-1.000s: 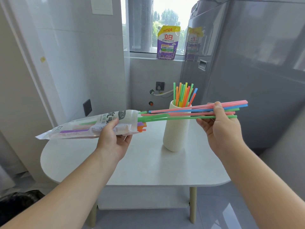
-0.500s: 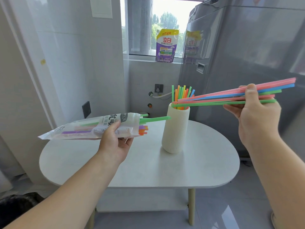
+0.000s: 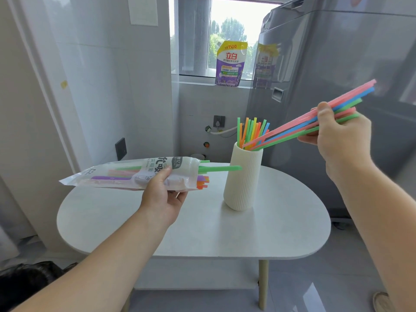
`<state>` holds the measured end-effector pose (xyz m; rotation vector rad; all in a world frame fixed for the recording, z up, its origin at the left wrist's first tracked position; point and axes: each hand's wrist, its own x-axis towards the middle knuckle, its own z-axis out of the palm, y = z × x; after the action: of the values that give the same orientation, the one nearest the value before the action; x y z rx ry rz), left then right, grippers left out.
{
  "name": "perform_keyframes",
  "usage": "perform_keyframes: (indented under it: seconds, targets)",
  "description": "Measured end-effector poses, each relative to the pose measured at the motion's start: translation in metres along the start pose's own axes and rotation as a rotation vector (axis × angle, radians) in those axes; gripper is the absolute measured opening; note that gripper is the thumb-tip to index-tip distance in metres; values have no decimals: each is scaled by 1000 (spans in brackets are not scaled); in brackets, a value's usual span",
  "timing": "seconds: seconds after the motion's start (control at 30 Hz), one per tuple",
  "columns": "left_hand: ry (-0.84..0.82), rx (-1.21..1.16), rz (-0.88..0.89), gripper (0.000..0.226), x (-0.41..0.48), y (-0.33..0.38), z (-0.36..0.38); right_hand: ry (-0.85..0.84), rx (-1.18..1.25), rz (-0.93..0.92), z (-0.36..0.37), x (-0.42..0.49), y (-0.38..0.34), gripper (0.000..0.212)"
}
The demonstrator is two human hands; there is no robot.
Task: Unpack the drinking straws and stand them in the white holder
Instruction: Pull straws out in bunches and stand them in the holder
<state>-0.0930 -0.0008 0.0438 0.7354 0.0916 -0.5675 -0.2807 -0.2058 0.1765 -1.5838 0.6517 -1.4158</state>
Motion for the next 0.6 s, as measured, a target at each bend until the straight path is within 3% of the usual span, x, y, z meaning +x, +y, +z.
perform_keyframes:
  seconds: [0.37,0.6]
  targets:
    - [0,-4,-6,41,2,0,-1,-147,-281,-95,22,35,-21,25]
    - [-9,-6,-5,37,5,1,-4,-182,-336,-127,39,42,-35,25]
